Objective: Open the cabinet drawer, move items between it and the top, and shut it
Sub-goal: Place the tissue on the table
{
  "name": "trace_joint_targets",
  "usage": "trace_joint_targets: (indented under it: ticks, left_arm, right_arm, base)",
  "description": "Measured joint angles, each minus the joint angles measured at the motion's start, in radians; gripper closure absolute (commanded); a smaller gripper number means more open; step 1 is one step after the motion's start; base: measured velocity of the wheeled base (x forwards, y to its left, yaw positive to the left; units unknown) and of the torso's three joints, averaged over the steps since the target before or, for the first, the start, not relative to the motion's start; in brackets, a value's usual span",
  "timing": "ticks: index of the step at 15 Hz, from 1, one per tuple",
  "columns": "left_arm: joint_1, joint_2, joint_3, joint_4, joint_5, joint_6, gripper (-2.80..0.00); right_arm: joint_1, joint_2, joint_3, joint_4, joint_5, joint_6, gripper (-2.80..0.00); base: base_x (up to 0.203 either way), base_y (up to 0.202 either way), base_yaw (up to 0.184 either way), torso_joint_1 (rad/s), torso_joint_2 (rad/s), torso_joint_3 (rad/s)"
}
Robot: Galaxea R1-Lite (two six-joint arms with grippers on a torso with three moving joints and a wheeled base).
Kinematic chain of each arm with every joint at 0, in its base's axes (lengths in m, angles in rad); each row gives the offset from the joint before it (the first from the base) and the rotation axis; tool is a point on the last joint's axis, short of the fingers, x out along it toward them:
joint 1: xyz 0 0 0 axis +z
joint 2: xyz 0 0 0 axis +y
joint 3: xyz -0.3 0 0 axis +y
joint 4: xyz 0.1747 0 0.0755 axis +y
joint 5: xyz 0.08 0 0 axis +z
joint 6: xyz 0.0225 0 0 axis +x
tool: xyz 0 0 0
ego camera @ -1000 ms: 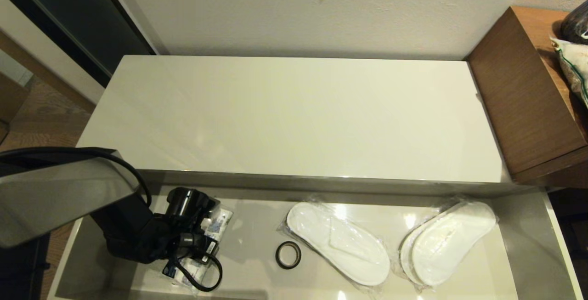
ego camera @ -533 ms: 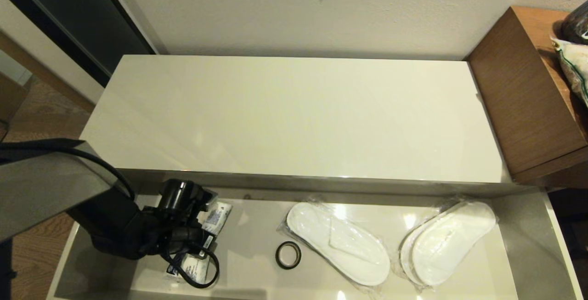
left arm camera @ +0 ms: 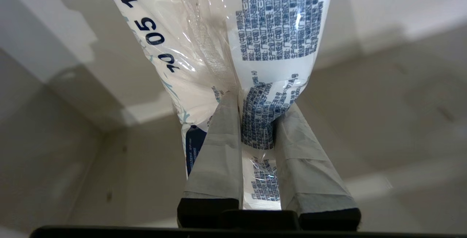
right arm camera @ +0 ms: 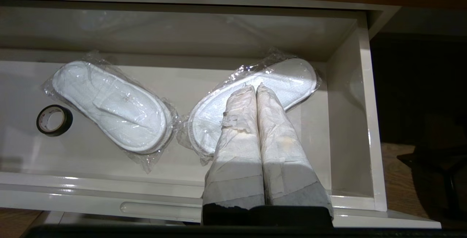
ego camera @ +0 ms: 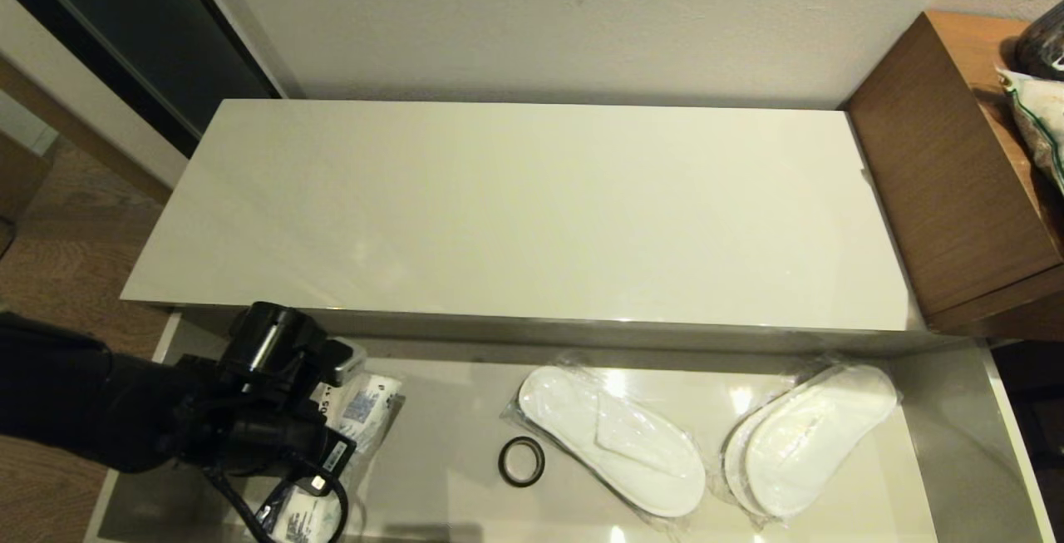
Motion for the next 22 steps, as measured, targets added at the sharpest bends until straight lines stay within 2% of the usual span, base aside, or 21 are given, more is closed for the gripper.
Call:
trace_joint_targets:
  ticks: [4,7,12,16,18,21,22]
  left_arm:
    - [-0.046,-0.172,-0.030,0.195,-0.006,0.003,0.00]
    - [-0.062,-0.231,-0.159,0.312,-0.001,0.004,0.00]
    - [-0.066,-0.180,-0.565,0.416,0.002,0.004,0.00]
    - [-0.065,-0.022,-0.965,0.516,0.007,-0.009,0.00]
    - [-0.065,0.098,-1.123,0.519,0.051,-0.029,0.00]
    - [-0.064,0.268,-1.220,0.443,0.148,-0.042,0.00]
    - [-0.065,0.298,-1.231,0.432,0.161,-0.042,-2.80]
  right_arm:
    - [0.000,0.000,0.000,0.000,0.000,0.000,0.00]
    - [0.000,0.000,0.000,0.000,0.000,0.000,0.00]
    - [0.000,0.000,0.000,0.000,0.000,0.000,0.00]
    - [0.000,0.000,0.000,0.000,0.000,0.000,0.00]
    - [0.000,0.000,0.000,0.000,0.000,0.000,0.00]
    - [0.000,0.000,0.000,0.000,0.000,0.000,0.00]
    - [0.000,0.000,0.000,0.000,0.000,0.000,0.00]
  base:
    - [0.000,0.000,0.000,0.000,0.00,0.000]
    - [0.000,0.000,0.000,0.000,0.00,0.000]
    - [0.000,0.000,0.000,0.000,0.00,0.000]
    - [0.000,0.000,0.000,0.000,0.00,0.000]
    - [0.000,0.000,0.000,0.000,0.00,0.000]
    - [0.000,0.000,0.000,0.000,0.00,0.000]
    - [0.000,0.000,0.000,0.000,0.00,0.000]
